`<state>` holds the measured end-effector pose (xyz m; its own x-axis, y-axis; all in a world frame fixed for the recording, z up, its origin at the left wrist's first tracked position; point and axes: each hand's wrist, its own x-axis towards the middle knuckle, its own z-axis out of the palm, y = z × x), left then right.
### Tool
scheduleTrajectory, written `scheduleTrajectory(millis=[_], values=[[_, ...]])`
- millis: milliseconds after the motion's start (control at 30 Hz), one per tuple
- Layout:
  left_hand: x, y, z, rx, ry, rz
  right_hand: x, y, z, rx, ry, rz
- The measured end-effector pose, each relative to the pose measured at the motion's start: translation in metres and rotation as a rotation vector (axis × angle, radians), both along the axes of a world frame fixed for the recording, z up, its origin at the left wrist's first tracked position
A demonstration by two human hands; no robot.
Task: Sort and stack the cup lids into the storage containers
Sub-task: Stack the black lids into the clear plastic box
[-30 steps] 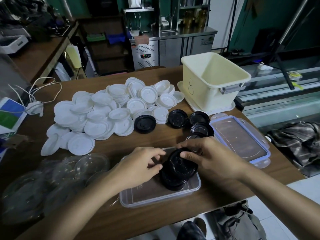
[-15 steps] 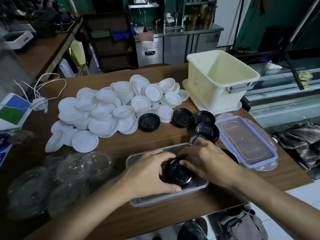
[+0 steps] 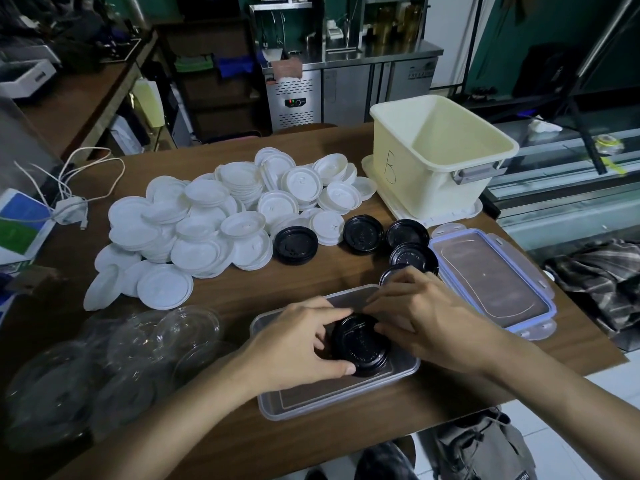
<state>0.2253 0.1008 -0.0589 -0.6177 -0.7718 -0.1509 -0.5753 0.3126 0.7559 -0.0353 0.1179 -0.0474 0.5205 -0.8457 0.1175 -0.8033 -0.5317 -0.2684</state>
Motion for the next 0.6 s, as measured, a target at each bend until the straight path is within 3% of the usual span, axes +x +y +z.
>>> scheduleTrajectory(millis=[167,333,600], values=[[-0.0011,-0.0017,0.0004,0.007,0.028,0.042,-0.0051,0.0004,0.0026,0.149,-0.086,-0.069],[-0.0021,-0.0021,0.0069,-0.022,-0.003,0.071,-0.0016,0.0,-0.0023,0.123,-0.085,-0.088],[-0.0091,-0.0065,0.0028,-0.041,-0.097,0.054,-0.0021,0.002,0.0047,0.128,0.077,0.029]])
